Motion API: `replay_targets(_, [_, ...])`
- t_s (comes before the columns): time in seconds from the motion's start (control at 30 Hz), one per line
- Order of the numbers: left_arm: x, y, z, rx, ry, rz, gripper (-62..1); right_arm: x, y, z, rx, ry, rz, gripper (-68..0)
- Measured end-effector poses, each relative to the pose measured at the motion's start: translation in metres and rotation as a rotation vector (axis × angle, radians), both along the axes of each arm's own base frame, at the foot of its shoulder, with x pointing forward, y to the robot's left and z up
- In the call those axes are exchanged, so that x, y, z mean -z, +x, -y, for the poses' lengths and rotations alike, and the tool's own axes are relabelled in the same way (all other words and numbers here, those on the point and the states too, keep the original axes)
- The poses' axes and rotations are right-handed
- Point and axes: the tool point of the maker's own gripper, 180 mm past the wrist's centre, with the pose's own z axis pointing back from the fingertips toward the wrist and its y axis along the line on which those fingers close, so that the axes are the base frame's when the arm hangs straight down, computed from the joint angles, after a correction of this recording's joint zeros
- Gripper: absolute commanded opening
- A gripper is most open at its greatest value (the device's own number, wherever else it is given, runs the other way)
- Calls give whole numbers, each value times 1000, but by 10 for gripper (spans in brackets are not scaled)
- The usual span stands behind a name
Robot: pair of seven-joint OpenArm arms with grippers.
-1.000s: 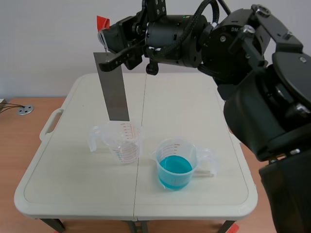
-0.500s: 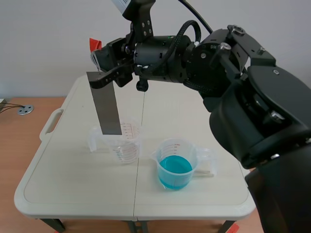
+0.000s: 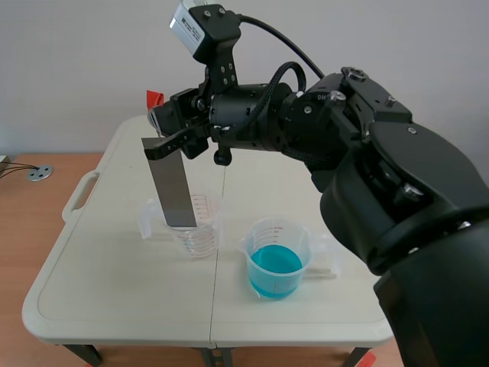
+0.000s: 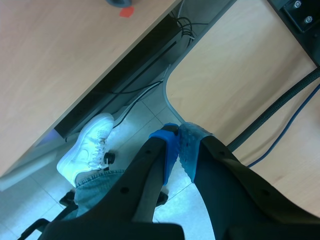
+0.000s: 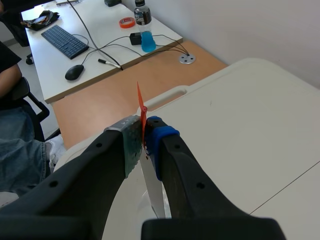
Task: Hold the metal plate by the orange handle, dip it into the blue solution, take it out and point at it, then put the plate back in the beaker on the left.
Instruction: 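Put the plate into the left beaker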
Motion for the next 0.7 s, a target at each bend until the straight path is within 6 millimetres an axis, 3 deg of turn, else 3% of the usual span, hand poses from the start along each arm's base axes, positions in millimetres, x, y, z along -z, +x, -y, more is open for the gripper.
replay_targets(0.4, [0,0,0,0,0,0,-582,32,-1,2,5,-29,-88,-660])
replay_targets(0.7, [0,0,0,0,0,0,-582,40,1,3,19,-8,-109,-660])
